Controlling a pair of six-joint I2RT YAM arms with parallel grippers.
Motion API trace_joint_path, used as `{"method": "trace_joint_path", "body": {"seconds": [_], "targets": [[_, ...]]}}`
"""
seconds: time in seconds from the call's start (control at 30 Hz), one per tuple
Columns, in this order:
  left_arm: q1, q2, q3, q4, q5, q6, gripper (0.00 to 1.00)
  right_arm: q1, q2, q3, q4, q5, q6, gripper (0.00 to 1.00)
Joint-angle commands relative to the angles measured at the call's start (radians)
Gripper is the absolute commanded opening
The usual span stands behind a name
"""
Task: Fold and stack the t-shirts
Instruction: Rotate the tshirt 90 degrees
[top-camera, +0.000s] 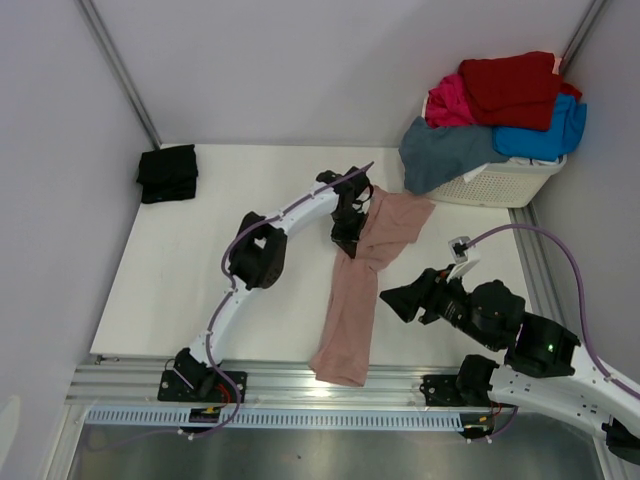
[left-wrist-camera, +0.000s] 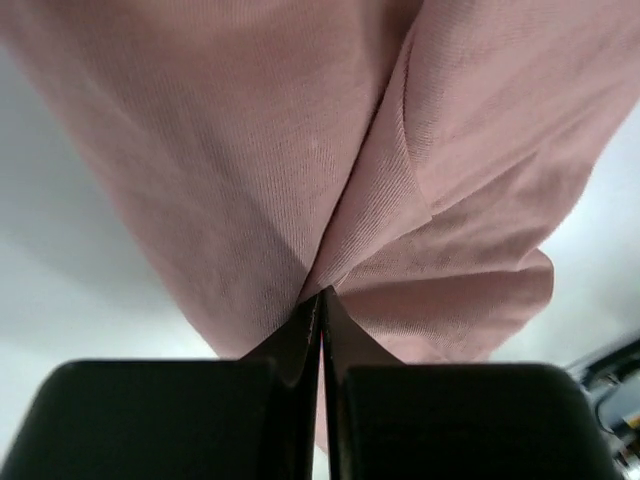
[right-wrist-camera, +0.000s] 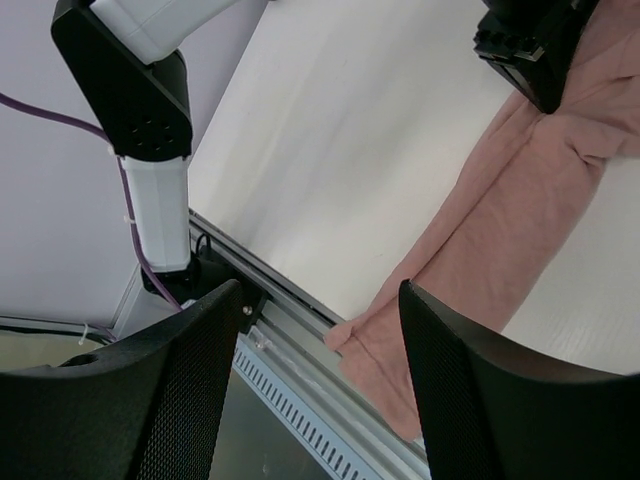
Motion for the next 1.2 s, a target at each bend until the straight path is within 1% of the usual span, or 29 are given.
{"method": "trace_joint_path", "body": {"seconds": [0.0,0.1,0.13,0.17,0.2,0.23,0.27,0.3,0.33,0.37,0.4,0.43,0.53,0.57,0.63,0.7,0.77,0.8,0.83,0.87,0.9,0.93,0.97,1.0,1.03,1.07,1.1,1.13,1.17], "targets": [[0.033,-0.069,-0.069,-0.051,-0.255,0.060,0.01,0.003,0.018,0.024,0.049,0.004,-0.013,0.68],[0.083,-0.135,-0.190,-0.005,-0.282,0.043,0.01,0.001,0.033,0.030,0.051,-0.006,-0.024,0.68],[0.120,-0.153,-0.213,0.010,-0.283,0.037,0.01,0.001,0.039,0.030,0.052,-0.008,-0.025,0.68],[0.141,-0.172,-0.279,0.024,-0.274,0.022,0.01,0.003,0.042,0.030,0.055,-0.008,-0.033,0.68],[0.163,-0.189,-0.299,0.052,-0.264,0.015,0.01,0.003,0.044,0.030,0.060,-0.009,-0.036,0.68],[0.209,-0.225,-0.322,0.067,-0.247,0.011,0.01,0.003,0.047,0.029,0.064,-0.009,-0.039,0.68],[0.235,-0.242,-0.388,0.082,-0.236,-0.001,0.01,0.003,0.056,0.029,0.066,-0.008,-0.040,0.69],[0.282,-0.277,-0.413,0.113,-0.219,-0.009,0.01,0.003,0.062,0.027,0.072,-0.008,-0.045,0.69],[0.304,-0.296,-0.436,0.130,-0.214,-0.014,0.00,0.003,0.070,0.027,0.074,-0.008,-0.047,0.69],[0.325,-0.313,-0.506,0.147,-0.213,-0.021,0.01,0.003,0.087,0.027,0.077,-0.008,-0.047,0.68],[0.361,-0.343,-0.528,0.188,-0.138,-0.012,0.01,0.001,0.097,0.032,0.077,-0.008,-0.047,0.69],[0.372,-0.354,-0.566,0.203,-0.138,-0.015,0.01,0.003,0.111,0.032,0.075,-0.003,-0.048,0.69],[0.360,-0.365,-0.589,0.217,-0.104,-0.009,0.01,0.001,0.168,0.033,0.061,0.029,-0.053,0.69],[0.350,-0.370,-0.589,0.224,-0.045,0.017,0.01,0.001,0.183,0.032,0.066,0.036,-0.065,0.69],[0.323,-0.397,-0.621,0.248,-0.032,0.020,0.01,0.001,0.231,0.030,0.098,0.066,-0.117,0.69],[0.304,-0.475,-0.669,0.320,0.006,0.014,0.01,0.001,0.266,0.035,0.161,0.113,-0.163,0.70],[0.280,-0.572,-0.733,0.409,0.058,-0.014,0.01,-0.006,0.335,0.033,0.239,0.148,-0.227,0.77],[0.268,-0.598,-0.775,0.430,0.091,-0.018,0.01,-0.017,0.366,0.033,0.270,0.161,-0.247,0.79],[0.237,-0.620,-0.804,0.440,0.091,-0.024,0.01,-0.058,0.437,0.033,0.296,0.155,-0.278,0.82],[0.215,-0.650,-0.824,0.437,0.082,-0.023,0.01,-0.092,0.481,0.045,0.345,0.138,-0.287,0.82],[0.176,-0.658,-0.833,0.429,0.054,-0.023,0.01,-0.132,0.530,0.061,0.354,0.118,-0.287,0.82],[0.157,-0.666,-0.841,0.423,0.037,-0.024,0.01,-0.175,0.638,0.085,0.360,0.057,-0.281,0.79],[0.142,-0.673,-0.877,0.421,0.028,-0.031,0.01,-0.266,0.697,0.116,0.356,0.020,-0.271,0.76],[0.120,-0.687,-0.893,0.434,0.023,-0.040,0.01,-0.305,0.757,0.184,0.356,-0.008,-0.271,0.73],[0.114,-0.695,-0.911,0.446,0.026,-0.063,0.01,-0.333,0.871,0.220,0.356,-0.029,-0.275,0.67],[0.111,-0.701,-0.972,0.458,0.026,-0.075,0.01,-0.377,0.927,0.257,0.359,-0.032,-0.290,0.64],[0.108,-0.713,-0.993,0.477,0.026,-0.087,0.01,-0.393,0.982,0.333,0.357,-0.037,-0.298,0.60],[0.106,-0.721,-1.029,0.484,0.028,-0.110,0.01,-0.410,1.036,0.375,0.359,-0.064,-0.304,0.52],[0.105,-0.729,-1.065,0.495,0.032,-0.118,0.01,-0.434,1.140,0.418,0.353,-0.077,-0.313,0.49]]}}
